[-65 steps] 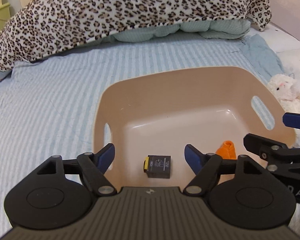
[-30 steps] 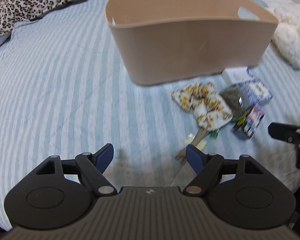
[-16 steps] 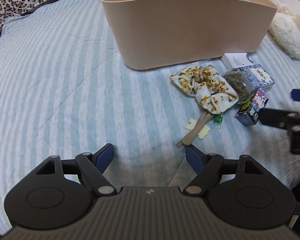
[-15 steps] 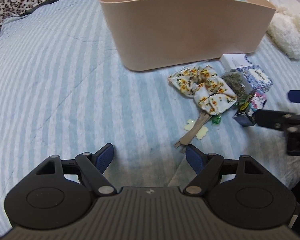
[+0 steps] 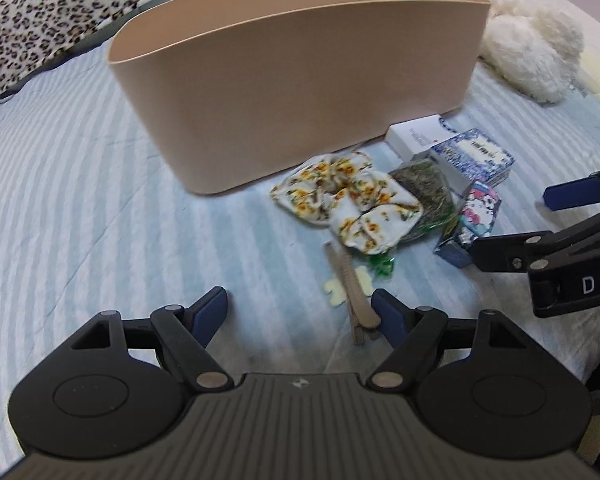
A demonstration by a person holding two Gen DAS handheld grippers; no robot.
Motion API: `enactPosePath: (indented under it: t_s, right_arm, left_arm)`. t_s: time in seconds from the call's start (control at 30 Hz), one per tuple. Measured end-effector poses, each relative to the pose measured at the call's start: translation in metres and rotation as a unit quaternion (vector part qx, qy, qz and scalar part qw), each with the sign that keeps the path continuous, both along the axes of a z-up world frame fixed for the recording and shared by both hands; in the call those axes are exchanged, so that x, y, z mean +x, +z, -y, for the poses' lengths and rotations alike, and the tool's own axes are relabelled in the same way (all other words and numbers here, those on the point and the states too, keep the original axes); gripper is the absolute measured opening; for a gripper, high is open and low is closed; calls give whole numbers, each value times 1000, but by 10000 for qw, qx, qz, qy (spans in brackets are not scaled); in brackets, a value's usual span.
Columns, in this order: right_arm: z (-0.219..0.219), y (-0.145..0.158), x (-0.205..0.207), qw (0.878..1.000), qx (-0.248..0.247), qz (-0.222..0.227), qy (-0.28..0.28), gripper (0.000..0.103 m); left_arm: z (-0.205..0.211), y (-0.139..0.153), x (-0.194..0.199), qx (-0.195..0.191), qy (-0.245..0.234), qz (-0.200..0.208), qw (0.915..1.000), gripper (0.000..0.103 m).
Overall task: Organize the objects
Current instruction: 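Withdraw both open tools from the basket back to the item pile, then grasp the wooden hair clips with the left tool while the right grasps the Hello Kitty box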
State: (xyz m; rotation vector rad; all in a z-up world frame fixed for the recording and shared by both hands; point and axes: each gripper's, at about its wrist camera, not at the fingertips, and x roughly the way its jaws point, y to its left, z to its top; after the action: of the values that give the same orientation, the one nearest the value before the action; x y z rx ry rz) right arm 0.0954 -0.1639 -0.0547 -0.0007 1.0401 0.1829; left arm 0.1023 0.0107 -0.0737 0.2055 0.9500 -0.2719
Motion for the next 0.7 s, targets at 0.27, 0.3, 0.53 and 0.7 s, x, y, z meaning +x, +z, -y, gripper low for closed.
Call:
enactPosePath:
  t_s: [0.27, 0.3, 0.53, 0.7]
  right_arm:
    - [-19, 2, 4, 9998, 163, 82, 122, 93]
    - [-21, 0, 5, 9998, 109, 59, 128, 91]
    - [-16, -6, 4, 9999, 90, 23, 46, 63]
    - [-9, -4, 1, 9997, 226, 35, -39, 51]
  left_arm:
    - [-4, -1, 2, -169, 84, -75, 9998, 80]
    - [-3, -2, 2, -130, 75, -70, 9999, 80]
    - [-5, -4, 1, -262, -14, 4, 9997, 68]
    - [-4, 0, -3, -207, -8, 150, 9997, 40]
